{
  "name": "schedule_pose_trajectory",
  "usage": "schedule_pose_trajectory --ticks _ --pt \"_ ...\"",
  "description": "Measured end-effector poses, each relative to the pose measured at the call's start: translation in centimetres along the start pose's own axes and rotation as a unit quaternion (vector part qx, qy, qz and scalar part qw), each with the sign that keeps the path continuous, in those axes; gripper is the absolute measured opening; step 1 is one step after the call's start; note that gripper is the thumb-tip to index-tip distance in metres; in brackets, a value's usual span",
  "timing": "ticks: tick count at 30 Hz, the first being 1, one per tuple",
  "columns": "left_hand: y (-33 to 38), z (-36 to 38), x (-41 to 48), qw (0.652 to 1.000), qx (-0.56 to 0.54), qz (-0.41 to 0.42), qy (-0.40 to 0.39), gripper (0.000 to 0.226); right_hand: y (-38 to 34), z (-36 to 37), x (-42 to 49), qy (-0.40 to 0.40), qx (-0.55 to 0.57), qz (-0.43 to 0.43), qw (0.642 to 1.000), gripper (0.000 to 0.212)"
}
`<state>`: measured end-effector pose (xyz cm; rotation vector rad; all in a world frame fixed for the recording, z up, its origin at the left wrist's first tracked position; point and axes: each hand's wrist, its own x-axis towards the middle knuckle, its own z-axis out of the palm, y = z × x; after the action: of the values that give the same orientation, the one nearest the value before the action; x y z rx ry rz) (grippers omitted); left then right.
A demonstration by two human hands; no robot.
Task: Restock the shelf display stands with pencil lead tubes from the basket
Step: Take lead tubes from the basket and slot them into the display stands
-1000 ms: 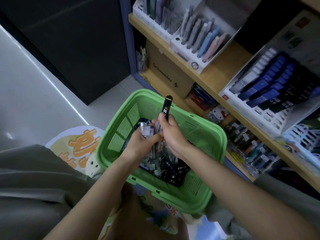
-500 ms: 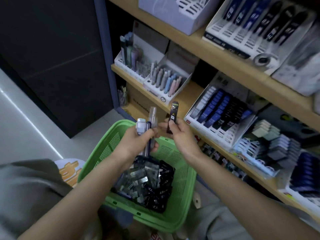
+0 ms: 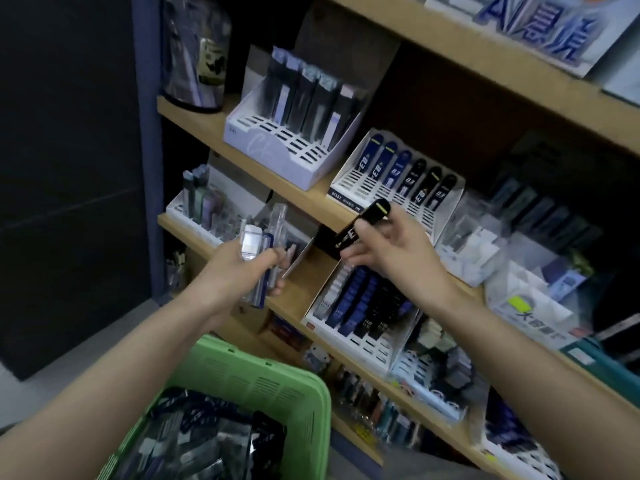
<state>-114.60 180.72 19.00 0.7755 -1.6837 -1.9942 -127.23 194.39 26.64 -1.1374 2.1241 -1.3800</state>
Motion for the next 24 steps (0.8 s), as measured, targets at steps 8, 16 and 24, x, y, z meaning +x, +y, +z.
schedule_pose_trajectory --ticks 8,16,24 --pt "0.8 1.6 1.9 0.999 -0.015 0.014 -0.026 0.017 -1.7 -7.5 4.6 0.21 -0.213 -0.04 0.953 0.014" --pt "0.2 2.4 3.2 0.998 -0.022 -0.004 -0.055 0.012 -0.5 -11.7 7.3 0.242 -0.426 0.072 0.869 0.037" --pt "-0.1 3.5 4.0 0.995 -0.048 -0.014 -0.081 0.008 0.6 -11.9 8.4 0.217 -0.477 0.108 0.845 0.021"
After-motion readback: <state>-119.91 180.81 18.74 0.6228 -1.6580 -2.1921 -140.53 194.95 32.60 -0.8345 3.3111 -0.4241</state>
